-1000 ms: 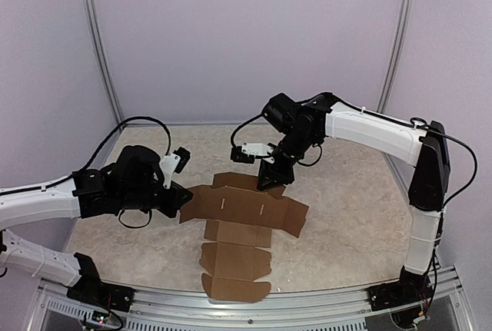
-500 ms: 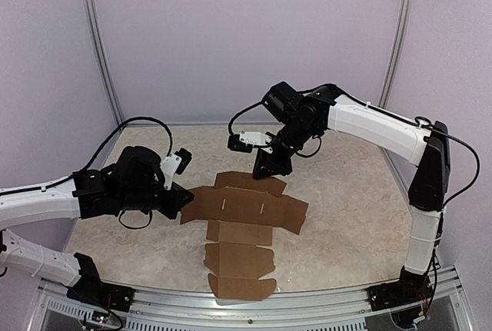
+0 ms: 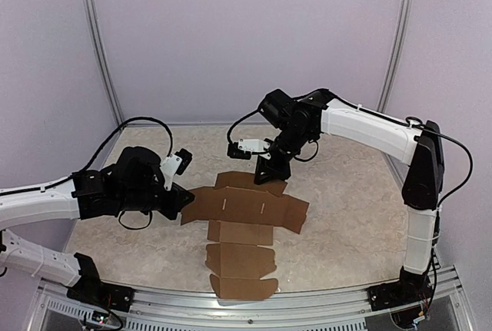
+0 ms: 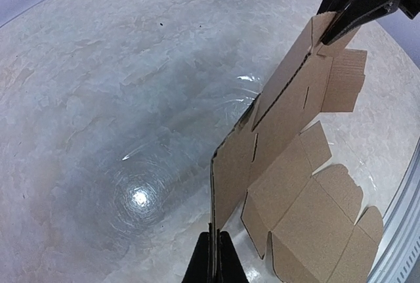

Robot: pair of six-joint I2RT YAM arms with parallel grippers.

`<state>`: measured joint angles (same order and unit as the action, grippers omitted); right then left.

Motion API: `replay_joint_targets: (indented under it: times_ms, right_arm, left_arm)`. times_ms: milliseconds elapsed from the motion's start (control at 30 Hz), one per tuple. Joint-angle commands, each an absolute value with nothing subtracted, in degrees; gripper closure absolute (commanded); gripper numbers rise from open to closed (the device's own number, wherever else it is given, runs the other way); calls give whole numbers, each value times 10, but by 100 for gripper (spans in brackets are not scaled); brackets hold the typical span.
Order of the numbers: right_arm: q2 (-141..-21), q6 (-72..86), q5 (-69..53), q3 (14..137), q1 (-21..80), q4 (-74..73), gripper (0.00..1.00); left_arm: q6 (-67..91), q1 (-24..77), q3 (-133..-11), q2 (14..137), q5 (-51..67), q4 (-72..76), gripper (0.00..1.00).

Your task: Fold the paper box

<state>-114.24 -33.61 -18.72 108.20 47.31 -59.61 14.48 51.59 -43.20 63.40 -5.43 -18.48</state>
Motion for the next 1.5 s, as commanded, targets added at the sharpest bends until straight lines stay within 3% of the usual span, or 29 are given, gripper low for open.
replay_joint_targets:
  times_ms: [0, 67, 367, 433, 600, 733, 900, 1033, 1300, 1467]
  right_arm:
    - [-1150, -341, -185, 1089, 481, -606, 93]
    - [-1149, -341, -186, 1089, 481, -606, 100]
    - [-1137, -342, -184, 1072, 486, -606, 100]
    - [-1130, -338, -178, 1063, 488, -600, 100]
    - [-1110, -321, -149, 1045, 493, -583, 100]
    - [-1092, -302, -104, 1017, 506, -560, 100]
    - [-1065, -273, -54, 980, 524, -513, 100]
    - [-1038, -259, 13, 946, 550, -474, 100]
    - [-1014, -233, 127, 919, 597, -433, 100]
    - [-993, -223, 149, 900, 610, -402, 100]
  left_arm:
    - [137, 522, -428, 626, -62, -186, 100]
    - [137, 522, -428, 627, -63, -186, 100]
    - [140, 522, -433, 630, -70, -188, 98]
    - [140, 522, -438, 629, -75, -194, 91]
    - [149, 522, -453, 619, -119, -222, 55]
    - [170, 522, -482, 606, -135, -246, 46]
    - [209, 522, -527, 590, -126, -261, 42]
    - [259, 522, -565, 593, -106, -246, 43]
    - [325, 521, -594, 639, -91, -185, 57]
    - [352, 506, -618, 681, -83, -184, 81]
